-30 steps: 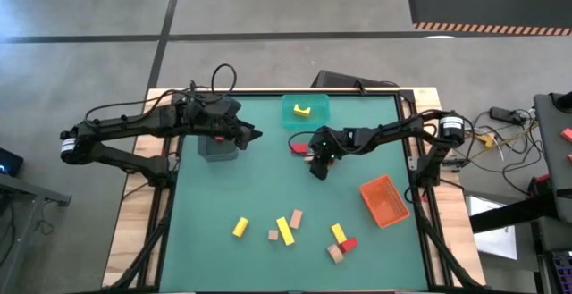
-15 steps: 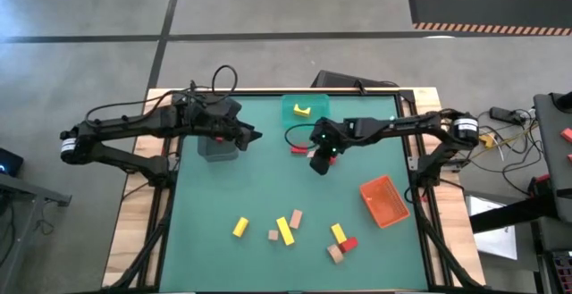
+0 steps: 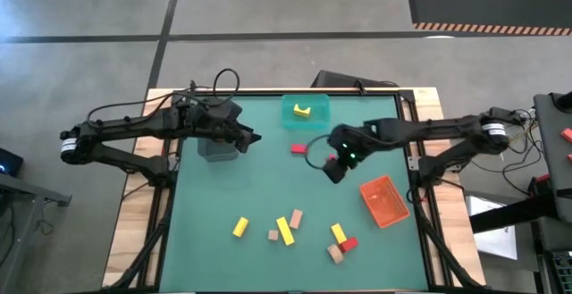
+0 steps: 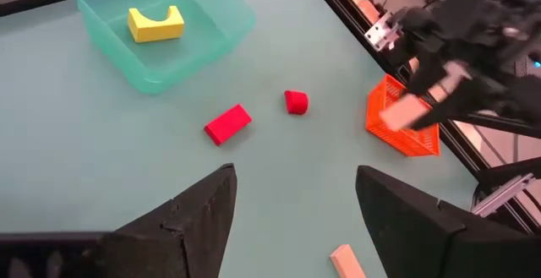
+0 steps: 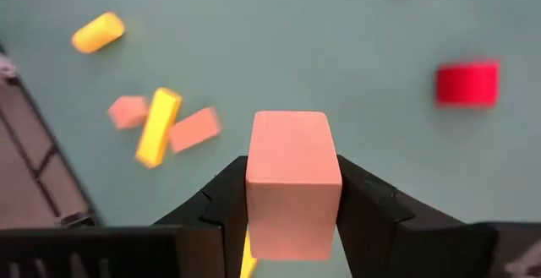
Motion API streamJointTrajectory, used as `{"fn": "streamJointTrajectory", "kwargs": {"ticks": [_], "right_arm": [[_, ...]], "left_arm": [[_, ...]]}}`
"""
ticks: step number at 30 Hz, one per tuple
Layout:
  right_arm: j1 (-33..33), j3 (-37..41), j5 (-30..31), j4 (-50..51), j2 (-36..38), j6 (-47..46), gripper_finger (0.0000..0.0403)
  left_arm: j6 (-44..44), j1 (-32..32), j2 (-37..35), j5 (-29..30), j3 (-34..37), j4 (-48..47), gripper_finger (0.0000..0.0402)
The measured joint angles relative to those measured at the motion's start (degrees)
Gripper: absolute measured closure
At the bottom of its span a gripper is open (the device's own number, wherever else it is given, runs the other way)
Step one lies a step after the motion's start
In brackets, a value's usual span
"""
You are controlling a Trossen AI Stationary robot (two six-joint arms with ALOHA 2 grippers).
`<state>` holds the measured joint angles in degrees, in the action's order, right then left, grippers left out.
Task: Sort & place blocks by color
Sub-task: Put the light brown block into the orange bin
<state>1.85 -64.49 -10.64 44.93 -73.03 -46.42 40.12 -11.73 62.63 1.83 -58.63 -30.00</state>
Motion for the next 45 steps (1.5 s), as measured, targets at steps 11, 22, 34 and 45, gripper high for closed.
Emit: {"fn": "streamJointTrajectory", "kwargs": {"ticks": [11, 22, 34, 45], "right_arm": [[-15.86, 8.21, 1.61, 0.96, 8.29, -20.47, 0.0271], [-26.82, 10.32, 1.63, 15.89, 10.93, -29.66, 0.0271], [-27.50, 21.41, 5.55, 13.04, 11.12, -30.04, 0.0271], [-27.47, 24.52, 10.72, 12.41, 11.12, -30.69, 0.0263]], "left_arm": [[-0.02, 0.00, 0.00, -0.02, 0.00, 0.00, 0.0173], [-0.02, 0.01, 0.00, -0.04, 0.00, 0.00, 0.0173], [-0.02, 0.01, -0.02, -0.04, 0.00, 0.00, 0.0173], [-0.02, 0.00, -0.02, -0.04, 0.00, 0.00, 0.0173]]}}
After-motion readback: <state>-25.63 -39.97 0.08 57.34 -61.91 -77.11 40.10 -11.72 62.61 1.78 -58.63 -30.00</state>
